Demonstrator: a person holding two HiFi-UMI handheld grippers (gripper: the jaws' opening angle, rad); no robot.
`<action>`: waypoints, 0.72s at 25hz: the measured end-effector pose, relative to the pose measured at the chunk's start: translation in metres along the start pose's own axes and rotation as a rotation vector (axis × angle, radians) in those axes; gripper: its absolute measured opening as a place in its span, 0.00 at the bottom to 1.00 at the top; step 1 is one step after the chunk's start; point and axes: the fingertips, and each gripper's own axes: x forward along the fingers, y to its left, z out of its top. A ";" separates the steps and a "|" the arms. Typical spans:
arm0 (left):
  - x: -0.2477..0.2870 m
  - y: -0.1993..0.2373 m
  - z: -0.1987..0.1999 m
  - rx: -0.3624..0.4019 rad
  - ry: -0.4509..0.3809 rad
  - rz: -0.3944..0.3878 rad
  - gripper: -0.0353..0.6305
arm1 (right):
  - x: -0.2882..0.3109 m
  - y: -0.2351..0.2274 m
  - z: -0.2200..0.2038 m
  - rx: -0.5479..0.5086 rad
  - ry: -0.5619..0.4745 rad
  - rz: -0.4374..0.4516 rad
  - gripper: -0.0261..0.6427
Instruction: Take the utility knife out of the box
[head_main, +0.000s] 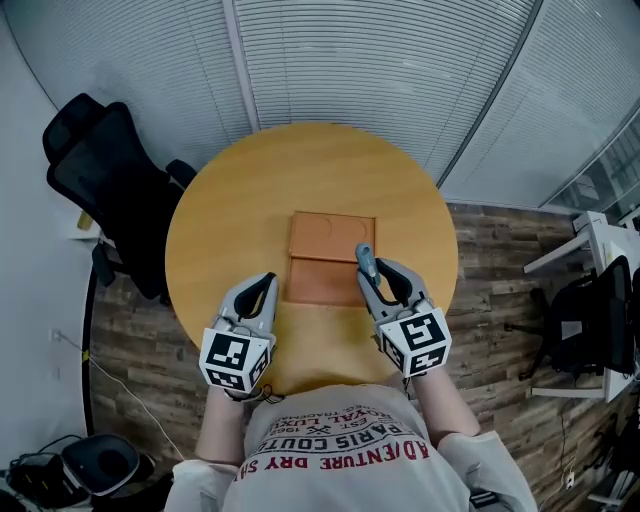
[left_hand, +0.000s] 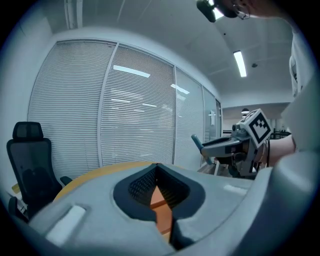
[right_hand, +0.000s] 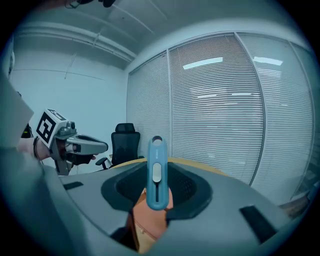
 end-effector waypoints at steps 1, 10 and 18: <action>0.000 -0.002 0.000 0.004 0.000 0.000 0.05 | -0.002 -0.001 -0.001 -0.005 0.001 -0.002 0.24; 0.003 -0.004 0.006 0.013 -0.009 -0.002 0.05 | 0.002 -0.001 -0.011 0.000 0.033 -0.004 0.24; 0.007 0.001 0.005 0.005 0.005 0.005 0.05 | 0.010 -0.001 -0.013 0.011 0.039 0.003 0.24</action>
